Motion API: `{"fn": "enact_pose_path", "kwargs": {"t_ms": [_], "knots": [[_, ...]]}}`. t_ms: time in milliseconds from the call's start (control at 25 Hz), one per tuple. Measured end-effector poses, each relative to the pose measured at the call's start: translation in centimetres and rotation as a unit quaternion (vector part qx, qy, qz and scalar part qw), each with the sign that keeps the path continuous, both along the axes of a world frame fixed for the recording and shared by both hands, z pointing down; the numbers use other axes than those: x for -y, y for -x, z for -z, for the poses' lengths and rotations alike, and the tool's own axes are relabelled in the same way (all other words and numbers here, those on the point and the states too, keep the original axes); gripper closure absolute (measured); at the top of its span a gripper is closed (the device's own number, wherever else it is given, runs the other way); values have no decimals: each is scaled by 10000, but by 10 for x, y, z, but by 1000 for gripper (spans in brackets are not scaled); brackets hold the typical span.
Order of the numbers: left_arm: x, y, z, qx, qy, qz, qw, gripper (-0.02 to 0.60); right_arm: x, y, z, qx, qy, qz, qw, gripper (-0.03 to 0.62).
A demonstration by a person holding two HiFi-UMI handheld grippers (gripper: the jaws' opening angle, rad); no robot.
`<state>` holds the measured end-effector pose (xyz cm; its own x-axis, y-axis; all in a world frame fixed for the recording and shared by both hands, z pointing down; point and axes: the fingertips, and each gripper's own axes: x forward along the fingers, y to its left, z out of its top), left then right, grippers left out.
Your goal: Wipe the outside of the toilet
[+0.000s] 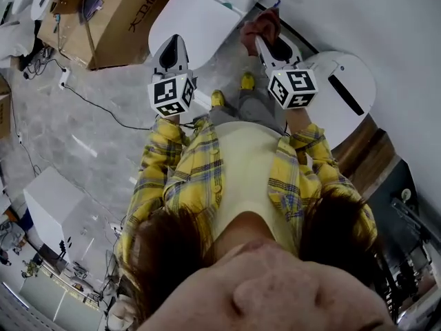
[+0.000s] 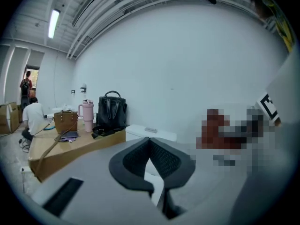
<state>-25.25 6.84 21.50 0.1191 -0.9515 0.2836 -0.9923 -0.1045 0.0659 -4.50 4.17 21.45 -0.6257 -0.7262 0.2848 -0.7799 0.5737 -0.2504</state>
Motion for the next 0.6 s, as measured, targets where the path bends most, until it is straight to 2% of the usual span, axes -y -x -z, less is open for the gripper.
{"fn": "enact_pose_path", "kwargs": {"t_ms": [360,600], "knots": [[-25,18,20,-67,-202,105,9997,580,-20,10,20,-147,-194,-151,9996,474],[-50,33,25,75,-275,68,9996,580,-42,14,20,-412,-345,-374,9979,473]]}}
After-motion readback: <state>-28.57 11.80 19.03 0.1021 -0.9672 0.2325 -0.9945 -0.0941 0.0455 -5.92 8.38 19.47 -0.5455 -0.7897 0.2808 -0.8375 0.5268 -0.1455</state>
